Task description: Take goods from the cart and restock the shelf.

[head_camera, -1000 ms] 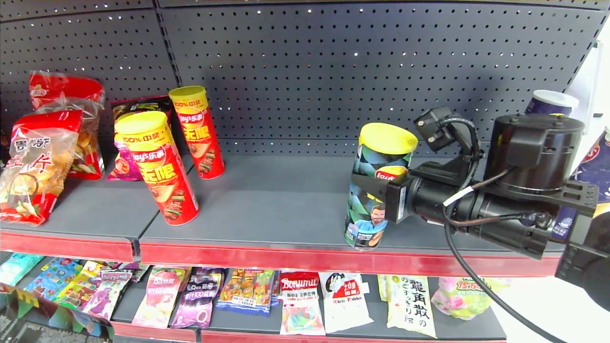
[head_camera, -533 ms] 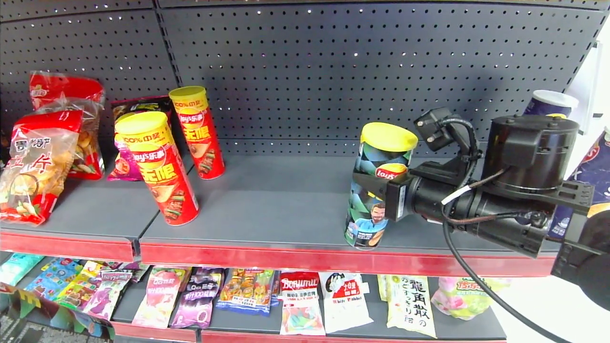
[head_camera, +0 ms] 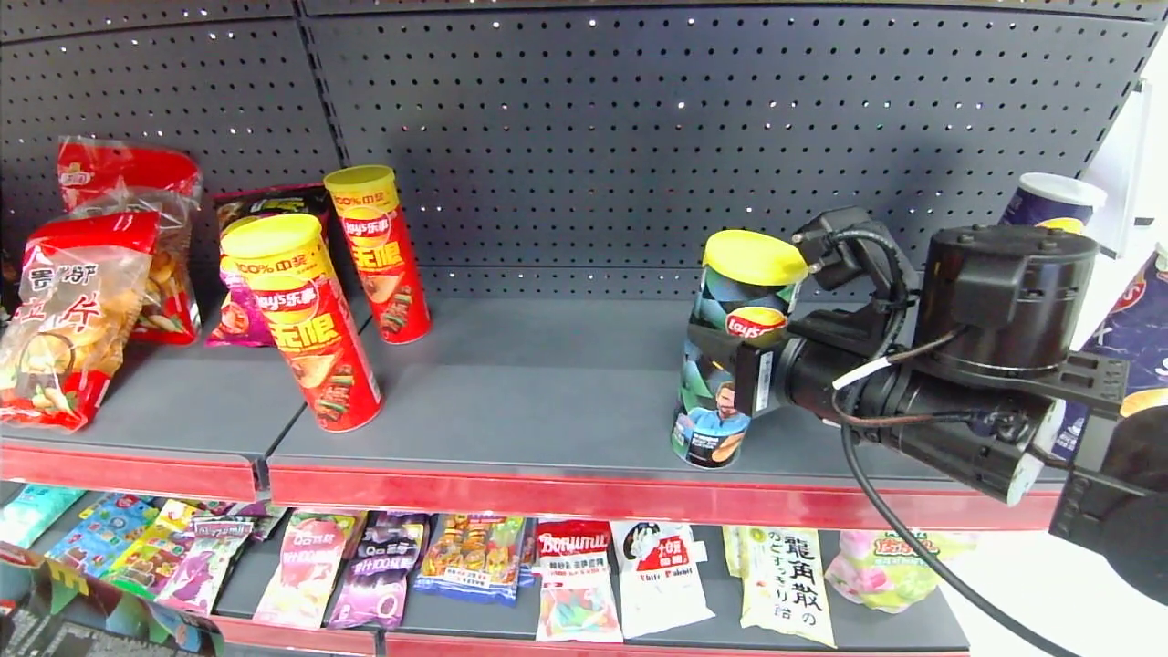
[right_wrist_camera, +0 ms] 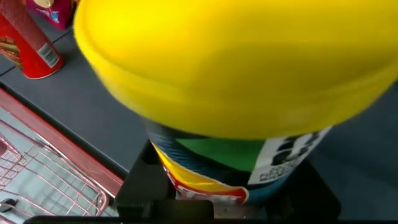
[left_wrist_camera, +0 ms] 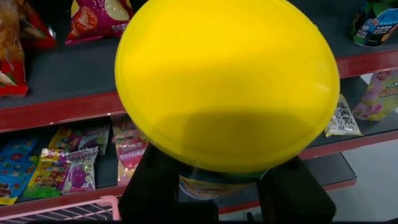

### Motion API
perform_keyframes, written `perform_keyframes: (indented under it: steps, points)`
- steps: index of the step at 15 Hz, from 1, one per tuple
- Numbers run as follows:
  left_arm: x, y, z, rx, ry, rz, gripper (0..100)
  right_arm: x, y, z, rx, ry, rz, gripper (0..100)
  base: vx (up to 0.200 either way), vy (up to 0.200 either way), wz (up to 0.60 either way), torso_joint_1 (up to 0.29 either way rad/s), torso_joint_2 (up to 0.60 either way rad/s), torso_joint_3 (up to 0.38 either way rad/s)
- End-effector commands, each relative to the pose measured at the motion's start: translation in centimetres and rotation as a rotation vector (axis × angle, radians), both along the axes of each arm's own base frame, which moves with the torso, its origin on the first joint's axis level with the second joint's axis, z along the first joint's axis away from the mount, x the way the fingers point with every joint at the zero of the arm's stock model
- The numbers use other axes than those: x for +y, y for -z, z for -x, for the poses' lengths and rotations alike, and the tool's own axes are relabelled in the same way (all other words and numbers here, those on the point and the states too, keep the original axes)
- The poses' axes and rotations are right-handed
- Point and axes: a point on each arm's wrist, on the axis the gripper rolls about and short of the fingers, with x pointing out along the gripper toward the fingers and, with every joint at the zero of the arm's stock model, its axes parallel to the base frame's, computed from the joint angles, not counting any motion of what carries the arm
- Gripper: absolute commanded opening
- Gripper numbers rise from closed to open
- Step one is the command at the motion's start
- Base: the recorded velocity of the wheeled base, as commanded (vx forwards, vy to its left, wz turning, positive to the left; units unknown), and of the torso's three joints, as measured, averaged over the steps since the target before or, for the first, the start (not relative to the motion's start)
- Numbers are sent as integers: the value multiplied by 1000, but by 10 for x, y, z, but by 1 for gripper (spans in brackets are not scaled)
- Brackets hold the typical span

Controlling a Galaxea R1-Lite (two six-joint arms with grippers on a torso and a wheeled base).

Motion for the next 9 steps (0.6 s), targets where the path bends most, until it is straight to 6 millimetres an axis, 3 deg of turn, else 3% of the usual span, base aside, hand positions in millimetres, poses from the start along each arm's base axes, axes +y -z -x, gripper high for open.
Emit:
perform_keyframes:
  steps: [1,9]
  points:
    - [0,1,-1,6,-1,0,0,6,2,5,8,-27,5,0,0,0,0,0,0,0]
    - [0,1,-1,6,-1,0,0,10,7,13,24,-57,14,0,0,0,0,0,0,0]
